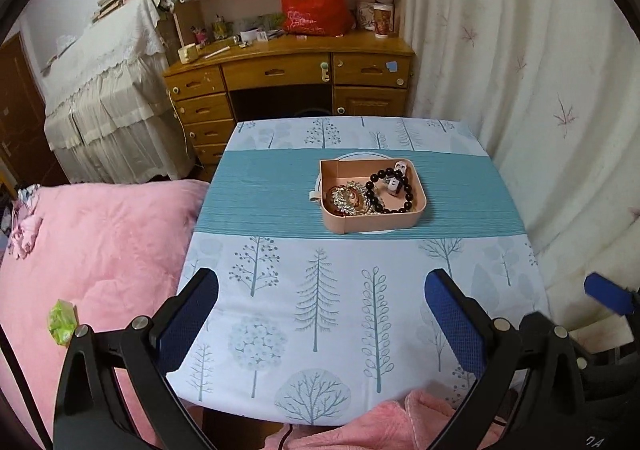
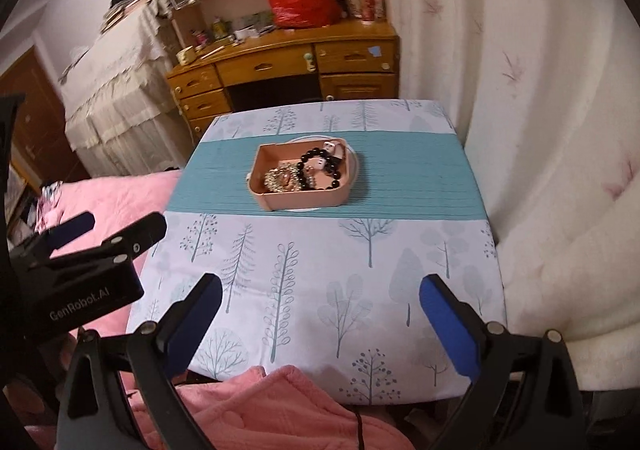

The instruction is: Organize jewelry

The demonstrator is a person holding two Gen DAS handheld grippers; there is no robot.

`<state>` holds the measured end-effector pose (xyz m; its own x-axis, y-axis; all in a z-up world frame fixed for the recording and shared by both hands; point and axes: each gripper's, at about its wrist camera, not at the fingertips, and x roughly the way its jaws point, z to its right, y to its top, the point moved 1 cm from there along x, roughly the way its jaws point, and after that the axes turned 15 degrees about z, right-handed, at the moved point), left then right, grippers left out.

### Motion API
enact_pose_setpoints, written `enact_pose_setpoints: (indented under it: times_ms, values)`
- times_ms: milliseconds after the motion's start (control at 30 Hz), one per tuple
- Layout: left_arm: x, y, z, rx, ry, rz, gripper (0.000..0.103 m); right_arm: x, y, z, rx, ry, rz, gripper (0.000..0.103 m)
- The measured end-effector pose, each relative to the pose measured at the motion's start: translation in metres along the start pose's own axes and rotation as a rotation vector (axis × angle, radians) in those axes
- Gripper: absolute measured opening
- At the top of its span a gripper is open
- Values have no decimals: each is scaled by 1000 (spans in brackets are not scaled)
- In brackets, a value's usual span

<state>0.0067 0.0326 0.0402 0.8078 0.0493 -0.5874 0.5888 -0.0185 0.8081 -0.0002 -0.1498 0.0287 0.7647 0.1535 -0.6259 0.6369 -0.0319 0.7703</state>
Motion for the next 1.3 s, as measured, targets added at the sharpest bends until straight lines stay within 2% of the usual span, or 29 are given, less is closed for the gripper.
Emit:
enact_pose_setpoints:
  times_ms: [433, 1300]
  values:
    - [-10, 0, -13, -3, 18, 27, 102, 1, -2, -12, -4, 16, 7, 101]
    - [-1, -1, -15, -6, -2, -4, 102, 8, -4, -11, 5, 11, -27, 102]
